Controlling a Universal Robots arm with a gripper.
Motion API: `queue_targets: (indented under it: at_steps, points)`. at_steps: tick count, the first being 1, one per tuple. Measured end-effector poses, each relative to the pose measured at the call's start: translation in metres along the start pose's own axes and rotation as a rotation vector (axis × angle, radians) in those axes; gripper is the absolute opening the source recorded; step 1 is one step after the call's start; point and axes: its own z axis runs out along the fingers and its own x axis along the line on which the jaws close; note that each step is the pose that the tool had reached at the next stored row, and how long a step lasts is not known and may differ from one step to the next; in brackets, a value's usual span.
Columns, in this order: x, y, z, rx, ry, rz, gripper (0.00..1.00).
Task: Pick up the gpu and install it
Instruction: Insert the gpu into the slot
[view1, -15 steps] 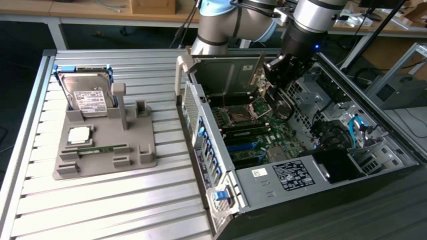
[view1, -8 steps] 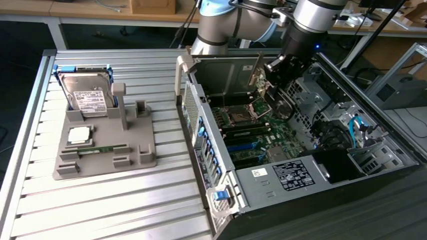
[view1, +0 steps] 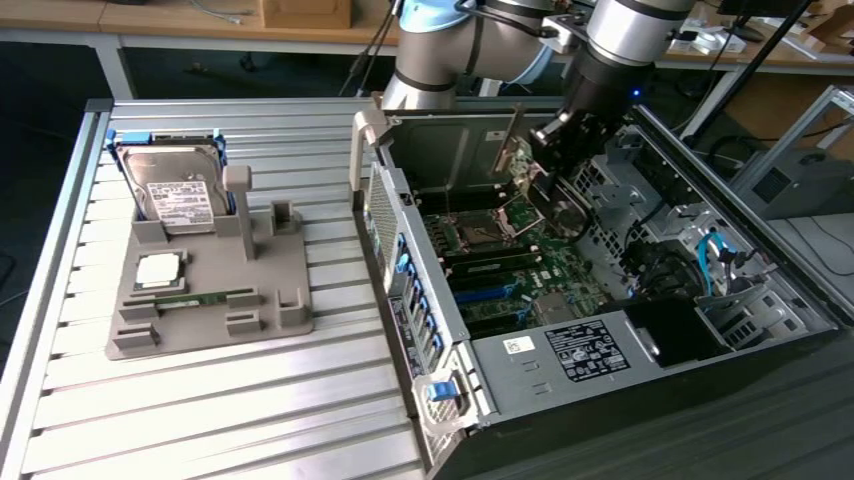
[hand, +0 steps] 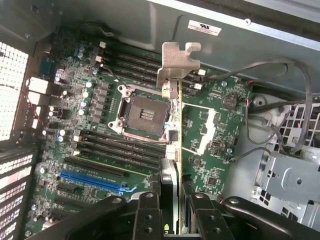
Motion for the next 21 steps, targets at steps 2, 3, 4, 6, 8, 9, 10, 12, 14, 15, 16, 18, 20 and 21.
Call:
queue_targets:
  at_steps: [2, 3, 4, 6, 8, 9, 10, 12, 14, 15, 16, 18, 20, 21]
  points:
    - [0.0, 0.0, 0.0001, -0.0004, 0.0003, -0.015, 0.27]
    - [0.0, 0.0, 0.0001, -0.0005, 0.0004, -0.02, 0.27]
    - [0.0, 0.0, 0.0001, -0.0006, 0.0005, -0.024, 0.27]
    - [0.0, 0.0, 0.0001, -0.0009, 0.0007, -0.033, 0.27]
    - [0.0, 0.0, 0.0001, -0.0011, 0.001, -0.043, 0.27]
    - [0.0, 0.0, 0.0002, -0.0012, 0.0011, -0.047, 0.27]
    - [0.0, 0.0, 0.0002, -0.0013, 0.0011, -0.051, 0.27]
    - [0.0, 0.0, 0.0002, -0.0015, 0.0013, -0.06, 0.27]
    - [0.0, 0.0, 0.0003, -0.0019, 0.0015, -0.07, 0.27]
    - [0.0, 0.0, 0.0003, -0.002, 0.0016, -0.074, 0.27]
    - [0.0, 0.0, 0.0004, -0.0021, 0.0018, -0.08, 0.27]
    - [0.0, 0.0, 0.0004, -0.0022, 0.0019, -0.088, 0.27]
    - [0.0, 0.0, 0.0004, -0.0026, 0.0021, -0.097, 0.27]
    - [0.0, 0.0, 0.0005, -0.0027, 0.0024, -0.106, 0.27]
